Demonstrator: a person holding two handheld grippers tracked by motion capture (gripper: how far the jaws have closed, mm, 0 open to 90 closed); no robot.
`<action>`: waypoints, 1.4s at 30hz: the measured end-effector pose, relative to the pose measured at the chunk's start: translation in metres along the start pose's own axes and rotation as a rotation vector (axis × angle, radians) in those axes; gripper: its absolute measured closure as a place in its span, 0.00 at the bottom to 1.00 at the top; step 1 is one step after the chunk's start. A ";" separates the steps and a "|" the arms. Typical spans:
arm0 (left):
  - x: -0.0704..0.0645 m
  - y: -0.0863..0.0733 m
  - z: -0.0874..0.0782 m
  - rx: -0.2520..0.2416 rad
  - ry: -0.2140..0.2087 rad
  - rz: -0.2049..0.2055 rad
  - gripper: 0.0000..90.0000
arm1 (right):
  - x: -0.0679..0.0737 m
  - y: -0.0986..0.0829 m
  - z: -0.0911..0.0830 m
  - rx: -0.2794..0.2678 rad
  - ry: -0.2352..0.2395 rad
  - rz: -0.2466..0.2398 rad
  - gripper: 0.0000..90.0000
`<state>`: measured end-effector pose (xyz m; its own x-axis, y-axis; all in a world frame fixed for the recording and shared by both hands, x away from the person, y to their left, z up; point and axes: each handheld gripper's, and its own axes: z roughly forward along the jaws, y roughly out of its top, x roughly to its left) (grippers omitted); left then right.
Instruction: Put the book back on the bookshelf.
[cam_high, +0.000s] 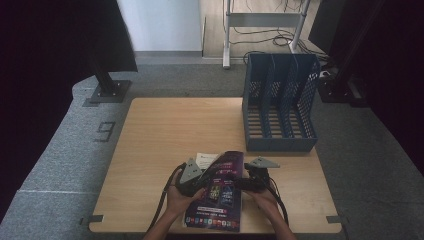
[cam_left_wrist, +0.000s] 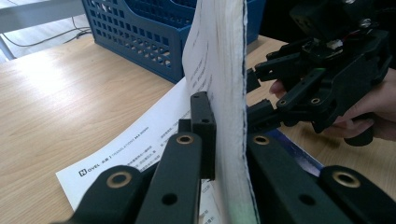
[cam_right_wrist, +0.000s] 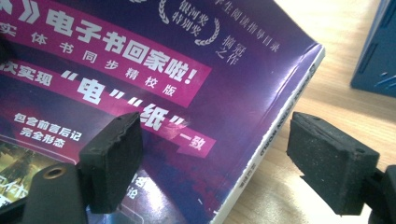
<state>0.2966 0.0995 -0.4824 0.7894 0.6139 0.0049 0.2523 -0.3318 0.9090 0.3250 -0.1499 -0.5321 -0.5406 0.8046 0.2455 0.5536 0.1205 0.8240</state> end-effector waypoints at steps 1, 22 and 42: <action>0.000 0.000 0.000 -0.001 -0.001 -0.002 0.97 | 0.000 0.000 0.000 0.006 0.008 0.007 0.19; 0.019 -0.020 0.017 0.086 0.014 -0.078 0.96 | 0.007 -0.001 0.006 0.059 -0.036 -0.016 0.24; 0.038 -0.039 0.035 0.206 0.081 -0.101 0.93 | 0.005 0.012 0.024 0.115 -0.030 -0.062 0.32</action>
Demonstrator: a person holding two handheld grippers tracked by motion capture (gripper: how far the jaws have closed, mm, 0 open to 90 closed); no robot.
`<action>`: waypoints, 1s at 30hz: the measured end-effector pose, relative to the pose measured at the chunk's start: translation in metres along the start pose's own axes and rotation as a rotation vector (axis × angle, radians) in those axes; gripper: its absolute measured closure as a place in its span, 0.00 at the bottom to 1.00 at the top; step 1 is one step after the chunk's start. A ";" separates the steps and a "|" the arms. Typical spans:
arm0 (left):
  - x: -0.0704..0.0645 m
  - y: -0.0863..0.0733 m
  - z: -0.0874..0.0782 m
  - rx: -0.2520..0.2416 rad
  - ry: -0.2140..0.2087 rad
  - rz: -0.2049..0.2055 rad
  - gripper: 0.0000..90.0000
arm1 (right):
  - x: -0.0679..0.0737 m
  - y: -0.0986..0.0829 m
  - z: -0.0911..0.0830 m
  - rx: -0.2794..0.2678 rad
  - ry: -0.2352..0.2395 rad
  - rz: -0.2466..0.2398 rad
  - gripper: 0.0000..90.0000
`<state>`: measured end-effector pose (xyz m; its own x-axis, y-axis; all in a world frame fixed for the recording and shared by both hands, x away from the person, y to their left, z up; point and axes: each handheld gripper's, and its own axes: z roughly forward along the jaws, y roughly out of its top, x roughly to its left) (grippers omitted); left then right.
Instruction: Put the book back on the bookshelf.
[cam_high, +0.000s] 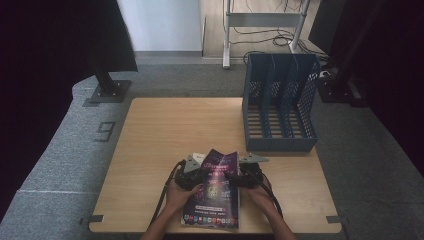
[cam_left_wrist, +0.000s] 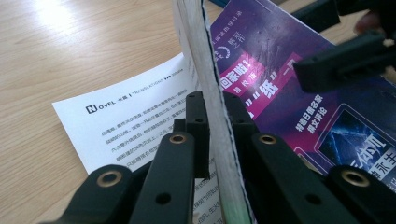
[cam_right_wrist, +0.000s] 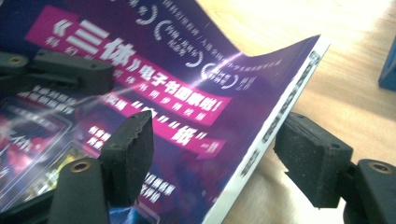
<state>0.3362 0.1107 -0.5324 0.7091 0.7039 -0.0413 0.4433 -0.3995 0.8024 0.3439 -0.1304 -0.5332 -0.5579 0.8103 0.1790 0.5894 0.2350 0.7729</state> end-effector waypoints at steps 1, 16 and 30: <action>0.001 0.000 0.000 0.002 0.001 -0.002 0.93 | -0.002 0.002 0.002 0.005 0.002 -0.001 0.33; 0.006 -0.003 0.004 0.008 -0.012 -0.025 0.93 | -0.016 0.012 0.030 0.050 0.045 0.040 0.40; 0.008 -0.003 0.002 -0.004 -0.026 -0.032 0.93 | -0.019 0.011 0.021 0.017 0.070 0.037 0.71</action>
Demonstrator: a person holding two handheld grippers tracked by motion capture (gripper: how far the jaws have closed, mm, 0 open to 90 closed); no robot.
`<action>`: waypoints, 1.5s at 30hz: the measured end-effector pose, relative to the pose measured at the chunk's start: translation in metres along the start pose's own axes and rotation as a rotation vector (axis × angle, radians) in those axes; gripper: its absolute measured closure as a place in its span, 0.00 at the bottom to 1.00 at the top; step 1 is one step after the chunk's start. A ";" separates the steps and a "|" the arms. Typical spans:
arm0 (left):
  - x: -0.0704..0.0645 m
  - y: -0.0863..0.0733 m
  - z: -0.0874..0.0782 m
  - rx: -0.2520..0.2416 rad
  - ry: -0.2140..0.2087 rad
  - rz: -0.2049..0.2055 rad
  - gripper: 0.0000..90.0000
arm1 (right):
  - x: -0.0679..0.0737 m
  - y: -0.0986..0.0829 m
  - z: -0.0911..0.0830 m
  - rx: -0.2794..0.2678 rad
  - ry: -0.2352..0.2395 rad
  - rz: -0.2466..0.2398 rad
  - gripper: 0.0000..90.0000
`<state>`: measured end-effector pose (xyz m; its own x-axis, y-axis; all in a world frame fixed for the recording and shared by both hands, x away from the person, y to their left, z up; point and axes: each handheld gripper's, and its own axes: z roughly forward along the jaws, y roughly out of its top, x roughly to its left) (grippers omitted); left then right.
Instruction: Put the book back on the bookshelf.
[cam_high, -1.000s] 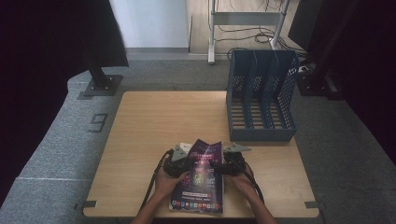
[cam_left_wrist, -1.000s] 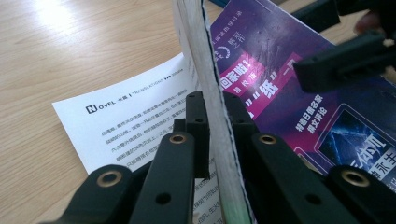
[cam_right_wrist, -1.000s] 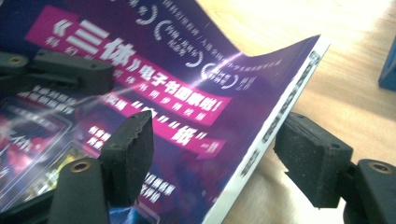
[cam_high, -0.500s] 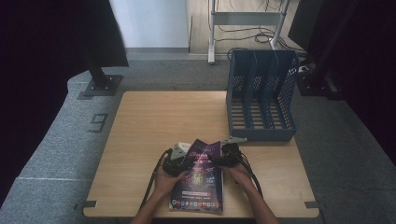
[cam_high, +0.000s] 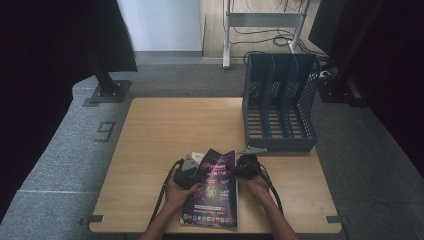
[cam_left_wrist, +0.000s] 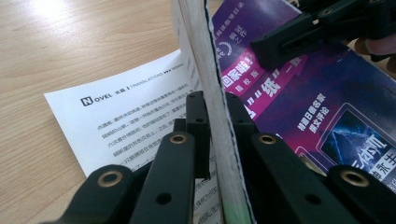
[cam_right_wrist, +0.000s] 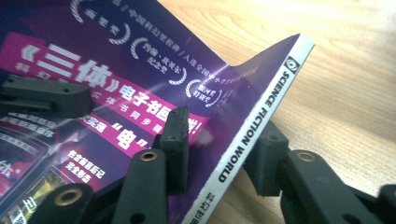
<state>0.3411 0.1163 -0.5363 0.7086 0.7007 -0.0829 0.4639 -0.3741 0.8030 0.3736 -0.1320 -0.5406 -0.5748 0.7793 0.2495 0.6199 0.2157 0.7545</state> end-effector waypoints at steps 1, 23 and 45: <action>0.000 0.000 -0.001 -0.003 -0.001 0.000 0.93 | 0.001 0.001 -0.003 -0.010 0.002 -0.006 0.72; -0.015 0.024 -0.051 -0.253 0.005 0.076 0.93 | 0.035 0.021 -0.068 -0.245 0.003 -0.132 0.77; -0.018 0.033 -0.058 -0.296 -0.002 0.091 0.94 | 0.045 0.024 -0.082 -0.307 -0.038 -0.219 0.78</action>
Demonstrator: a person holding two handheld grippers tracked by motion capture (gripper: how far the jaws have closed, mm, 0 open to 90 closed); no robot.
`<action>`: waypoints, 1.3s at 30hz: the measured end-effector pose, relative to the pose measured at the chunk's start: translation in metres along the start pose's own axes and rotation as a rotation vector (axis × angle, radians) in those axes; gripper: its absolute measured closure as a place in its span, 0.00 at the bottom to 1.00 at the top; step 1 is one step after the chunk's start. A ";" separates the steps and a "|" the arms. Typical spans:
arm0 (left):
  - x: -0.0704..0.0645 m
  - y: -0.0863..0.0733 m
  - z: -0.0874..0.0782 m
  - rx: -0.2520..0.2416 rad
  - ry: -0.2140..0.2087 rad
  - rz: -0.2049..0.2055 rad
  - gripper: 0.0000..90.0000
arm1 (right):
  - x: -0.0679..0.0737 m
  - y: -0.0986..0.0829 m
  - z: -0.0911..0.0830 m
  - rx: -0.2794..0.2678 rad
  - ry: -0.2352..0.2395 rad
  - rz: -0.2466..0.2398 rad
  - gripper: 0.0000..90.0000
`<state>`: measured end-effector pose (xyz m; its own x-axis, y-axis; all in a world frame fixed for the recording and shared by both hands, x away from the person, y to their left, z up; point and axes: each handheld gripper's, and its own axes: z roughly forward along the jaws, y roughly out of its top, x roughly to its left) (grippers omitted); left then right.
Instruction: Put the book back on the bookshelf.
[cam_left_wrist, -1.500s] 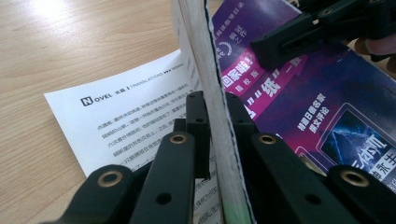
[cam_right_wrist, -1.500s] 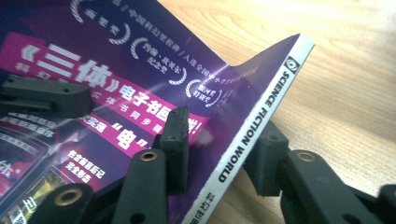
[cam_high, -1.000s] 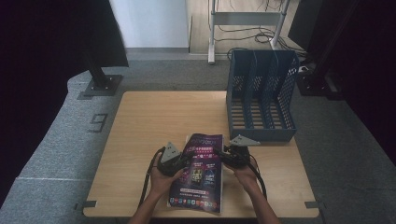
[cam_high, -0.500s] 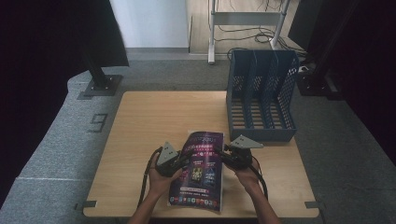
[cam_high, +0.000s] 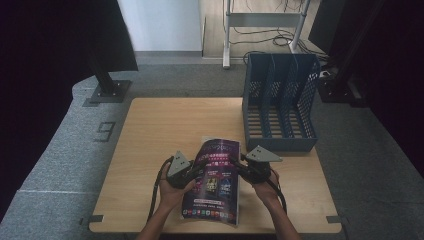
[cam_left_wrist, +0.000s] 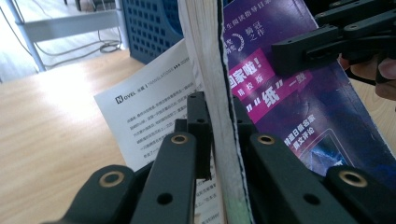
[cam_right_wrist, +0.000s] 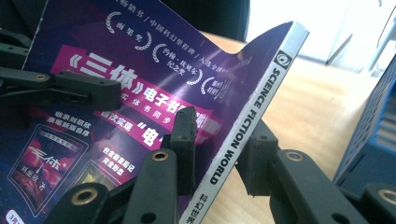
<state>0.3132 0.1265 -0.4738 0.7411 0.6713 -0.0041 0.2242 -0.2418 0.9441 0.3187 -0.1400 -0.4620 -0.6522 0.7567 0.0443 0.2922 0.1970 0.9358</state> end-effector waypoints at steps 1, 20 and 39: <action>0.000 0.002 -0.001 -0.005 0.001 0.006 0.94 | 0.001 0.002 -0.003 -0.013 -0.002 -0.011 0.78; 0.004 0.044 -0.004 -0.083 0.039 0.085 0.94 | 0.001 0.029 -0.025 -0.196 0.004 -0.077 0.85; 0.009 0.027 -0.022 -0.115 -0.037 0.007 0.97 | 0.006 0.024 -0.022 -0.209 0.139 -0.110 0.79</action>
<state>0.3118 0.1416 -0.4410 0.7661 0.6427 -0.0074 0.1462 -0.1631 0.9757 0.3062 -0.1444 -0.4312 -0.7661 0.6422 -0.0276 0.0728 0.1294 0.9889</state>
